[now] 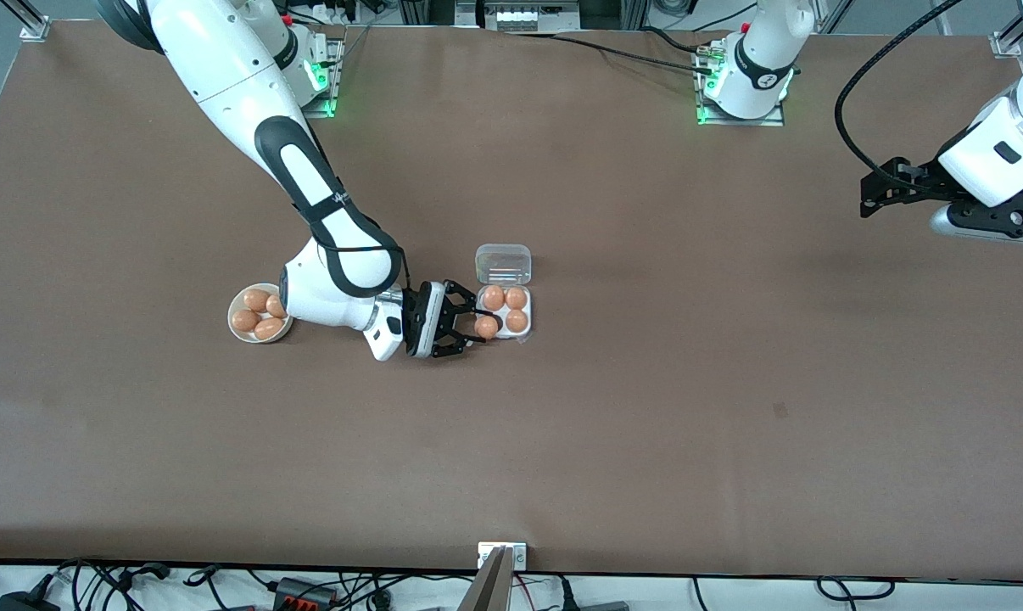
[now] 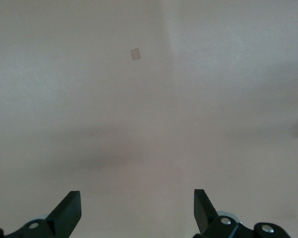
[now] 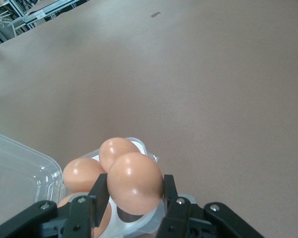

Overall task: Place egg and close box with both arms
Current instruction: 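Lower the egg into the empty carton slot with the right gripper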

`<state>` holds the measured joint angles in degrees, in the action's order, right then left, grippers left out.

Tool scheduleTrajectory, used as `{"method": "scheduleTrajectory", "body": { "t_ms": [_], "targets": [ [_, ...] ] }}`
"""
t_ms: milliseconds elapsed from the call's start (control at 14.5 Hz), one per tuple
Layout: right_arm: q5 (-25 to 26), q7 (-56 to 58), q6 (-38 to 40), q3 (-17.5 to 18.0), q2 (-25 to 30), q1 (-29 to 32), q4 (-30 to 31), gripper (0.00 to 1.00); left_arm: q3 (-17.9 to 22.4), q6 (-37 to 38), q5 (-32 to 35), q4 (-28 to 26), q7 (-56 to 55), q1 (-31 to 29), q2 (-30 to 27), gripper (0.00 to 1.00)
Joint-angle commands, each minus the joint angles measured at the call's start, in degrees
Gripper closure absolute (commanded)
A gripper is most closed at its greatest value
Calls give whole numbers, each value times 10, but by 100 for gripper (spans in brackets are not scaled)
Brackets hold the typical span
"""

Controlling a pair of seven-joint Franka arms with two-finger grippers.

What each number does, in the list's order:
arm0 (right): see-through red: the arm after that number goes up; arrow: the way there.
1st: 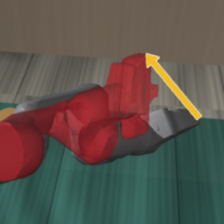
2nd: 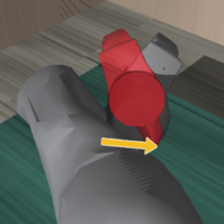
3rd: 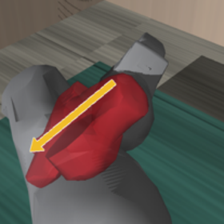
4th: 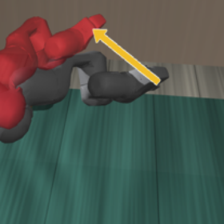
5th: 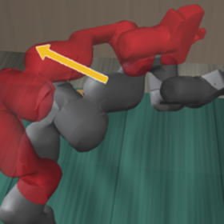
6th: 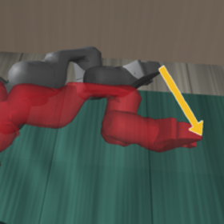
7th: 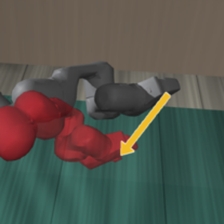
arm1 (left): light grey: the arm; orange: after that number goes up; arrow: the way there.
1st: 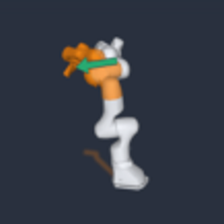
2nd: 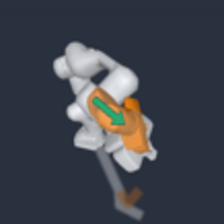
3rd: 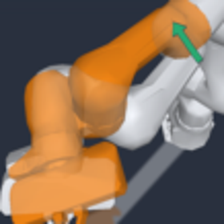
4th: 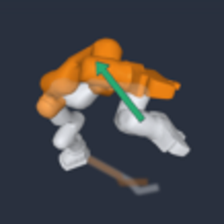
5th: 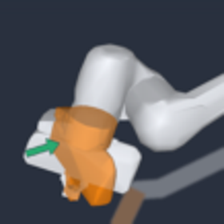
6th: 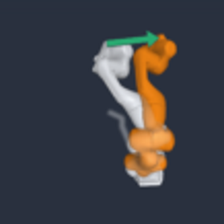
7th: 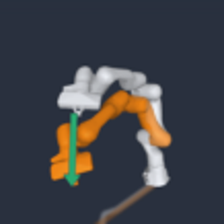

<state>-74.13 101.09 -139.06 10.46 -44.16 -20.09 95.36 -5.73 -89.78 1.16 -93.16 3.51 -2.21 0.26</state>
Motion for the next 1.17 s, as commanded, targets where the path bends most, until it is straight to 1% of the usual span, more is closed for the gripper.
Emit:
{"method": "scheduleTrajectory", "body": {
  "t_ms": [0,760,829,898,1105],
  "targets": [
    [-34,67,-42,2,-9,-13,-4,100,-2,8,4,13,-5,1,4,0],
    [-35,53,-38,2,-6,-16,11,100,-2,9,4,13,-5,1,4,0],
    [-35,53,-39,2,-6,-18,12,64,-2,9,4,13,-6,1,4,0],
    [-35,53,-39,2,-4,-17,12,1,-2,9,4,13,-6,1,4,0],
    [-34,22,-39,2,10,-18,8,0,-2,9,3,13,-8,1,4,0]
  ]
}}
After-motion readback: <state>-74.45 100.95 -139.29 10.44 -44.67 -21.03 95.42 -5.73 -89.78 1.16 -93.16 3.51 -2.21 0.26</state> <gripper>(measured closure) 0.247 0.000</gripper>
